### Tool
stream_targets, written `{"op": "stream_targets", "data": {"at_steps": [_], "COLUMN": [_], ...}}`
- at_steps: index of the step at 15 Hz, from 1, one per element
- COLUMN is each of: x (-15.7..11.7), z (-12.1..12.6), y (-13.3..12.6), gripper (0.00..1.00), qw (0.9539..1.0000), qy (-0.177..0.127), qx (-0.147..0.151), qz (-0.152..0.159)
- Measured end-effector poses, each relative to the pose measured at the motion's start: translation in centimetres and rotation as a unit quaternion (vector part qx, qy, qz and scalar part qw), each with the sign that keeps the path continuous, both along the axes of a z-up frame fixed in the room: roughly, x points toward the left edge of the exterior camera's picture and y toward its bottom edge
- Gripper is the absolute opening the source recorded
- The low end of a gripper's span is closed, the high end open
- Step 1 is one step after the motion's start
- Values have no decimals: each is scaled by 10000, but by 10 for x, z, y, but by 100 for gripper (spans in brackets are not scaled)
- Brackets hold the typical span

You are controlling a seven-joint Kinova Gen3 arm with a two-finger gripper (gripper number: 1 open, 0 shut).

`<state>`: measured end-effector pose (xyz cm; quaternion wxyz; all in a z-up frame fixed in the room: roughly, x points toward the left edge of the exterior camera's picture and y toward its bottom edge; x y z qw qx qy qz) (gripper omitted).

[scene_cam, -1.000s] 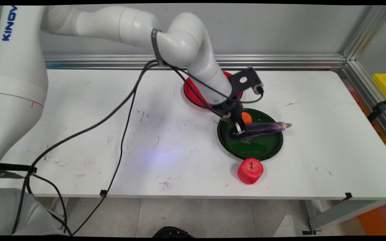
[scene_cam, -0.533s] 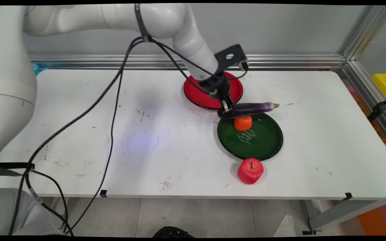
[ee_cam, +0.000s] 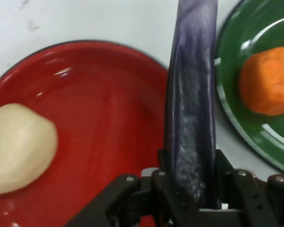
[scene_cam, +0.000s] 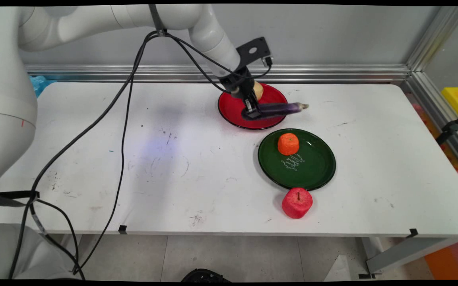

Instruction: Place the picked object on the red plate

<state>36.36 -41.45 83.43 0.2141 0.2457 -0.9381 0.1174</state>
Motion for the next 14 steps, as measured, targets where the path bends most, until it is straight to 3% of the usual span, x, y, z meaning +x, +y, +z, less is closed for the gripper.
{"op": "stream_targets", "data": {"at_steps": [7,14], "x": [35,50], "z": [-16,-31], "y": [-31,-47], "gripper": [0,0], "qw": [9997,9993], "qy": [-217,-305], "qx": [-140,-195], "qz": [34,23]}}
